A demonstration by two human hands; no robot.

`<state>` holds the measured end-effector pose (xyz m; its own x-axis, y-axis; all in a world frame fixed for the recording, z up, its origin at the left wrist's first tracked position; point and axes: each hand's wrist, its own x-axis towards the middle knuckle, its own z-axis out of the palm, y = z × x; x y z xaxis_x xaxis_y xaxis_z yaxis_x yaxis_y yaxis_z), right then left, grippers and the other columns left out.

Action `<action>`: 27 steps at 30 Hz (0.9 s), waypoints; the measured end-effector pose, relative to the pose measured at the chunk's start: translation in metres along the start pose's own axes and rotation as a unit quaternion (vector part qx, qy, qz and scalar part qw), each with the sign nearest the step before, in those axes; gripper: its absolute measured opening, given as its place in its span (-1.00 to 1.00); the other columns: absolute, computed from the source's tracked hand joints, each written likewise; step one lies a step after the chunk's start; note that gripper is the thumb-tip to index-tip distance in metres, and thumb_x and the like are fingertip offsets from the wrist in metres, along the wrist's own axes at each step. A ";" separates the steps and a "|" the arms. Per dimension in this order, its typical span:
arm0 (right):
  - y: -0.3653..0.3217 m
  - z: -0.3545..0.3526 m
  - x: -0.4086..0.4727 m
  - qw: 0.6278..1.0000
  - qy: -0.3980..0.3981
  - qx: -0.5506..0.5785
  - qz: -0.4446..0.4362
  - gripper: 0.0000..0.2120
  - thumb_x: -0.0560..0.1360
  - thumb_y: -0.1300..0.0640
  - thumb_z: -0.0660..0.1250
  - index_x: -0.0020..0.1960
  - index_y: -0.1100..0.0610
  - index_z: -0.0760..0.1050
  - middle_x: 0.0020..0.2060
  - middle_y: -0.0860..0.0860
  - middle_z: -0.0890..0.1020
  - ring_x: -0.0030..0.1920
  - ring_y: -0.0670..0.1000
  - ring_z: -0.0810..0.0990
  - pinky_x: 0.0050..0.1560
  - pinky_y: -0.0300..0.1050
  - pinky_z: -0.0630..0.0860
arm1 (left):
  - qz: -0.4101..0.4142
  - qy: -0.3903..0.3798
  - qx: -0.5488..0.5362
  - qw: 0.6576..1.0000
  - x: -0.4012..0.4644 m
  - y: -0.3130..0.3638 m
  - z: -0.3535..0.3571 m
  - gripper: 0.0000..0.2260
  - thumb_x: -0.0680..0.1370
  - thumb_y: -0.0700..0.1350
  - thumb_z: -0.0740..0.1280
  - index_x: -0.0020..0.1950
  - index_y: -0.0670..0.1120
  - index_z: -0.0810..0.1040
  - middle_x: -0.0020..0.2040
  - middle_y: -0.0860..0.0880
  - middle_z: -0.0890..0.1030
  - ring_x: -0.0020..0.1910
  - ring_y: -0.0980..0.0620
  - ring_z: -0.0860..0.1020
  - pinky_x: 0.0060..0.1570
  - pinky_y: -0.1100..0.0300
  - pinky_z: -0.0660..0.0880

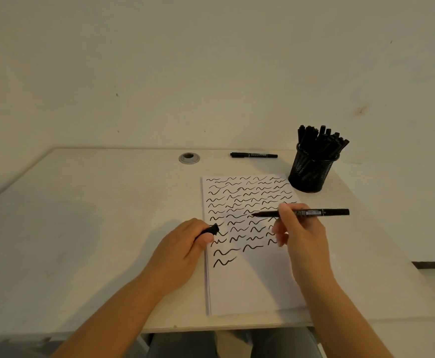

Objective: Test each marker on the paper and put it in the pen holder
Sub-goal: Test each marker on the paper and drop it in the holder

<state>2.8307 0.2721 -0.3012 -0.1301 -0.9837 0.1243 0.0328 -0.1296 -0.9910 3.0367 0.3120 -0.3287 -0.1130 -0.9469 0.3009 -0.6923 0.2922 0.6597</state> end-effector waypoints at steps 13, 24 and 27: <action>0.018 0.023 0.008 0.967 -0.178 0.161 0.082 -0.78 0.42 0.02 0.20 -0.29 0.03 0.57 -0.55 0.04 0.50 -0.55 -0.04 0.36 -0.52 -0.22 0.24 | -0.006 -0.004 0.003 1.000 0.000 -0.001 0.000 -0.66 0.52 0.11 0.03 -0.01 -0.04 0.49 -0.22 0.05 0.53 -0.18 0.08 0.47 -0.17 0.17 0.40; 0.012 0.026 -0.005 0.981 -0.171 0.085 0.033 -0.78 0.53 0.32 0.13 -0.23 0.14 0.43 -0.54 0.06 0.54 -0.52 -0.03 0.42 -0.48 -0.22 0.31 | 0.005 -0.014 0.017 1.000 0.000 -0.003 0.001 -0.73 0.56 0.13 0.07 -0.02 0.06 0.49 -0.28 0.16 0.43 -0.25 0.18 0.40 -0.25 0.27 0.33; 0.009 0.027 -0.010 0.979 -0.189 0.079 0.015 -0.85 0.53 0.35 0.16 -0.19 0.20 0.38 -0.50 0.08 0.58 -0.51 -0.02 0.46 -0.48 -0.21 0.35 | 0.007 -0.014 0.022 1.000 0.001 -0.002 0.001 -0.81 0.55 0.13 0.07 -0.06 0.14 0.44 -0.31 0.18 0.41 -0.27 0.19 0.40 -0.28 0.36 0.26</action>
<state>2.8593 0.2770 -0.3099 0.2486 -0.9593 0.1342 0.1879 -0.0881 -0.9782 3.0377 0.3108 -0.3307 -0.1424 -0.9461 0.2909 -0.7212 0.3004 0.6242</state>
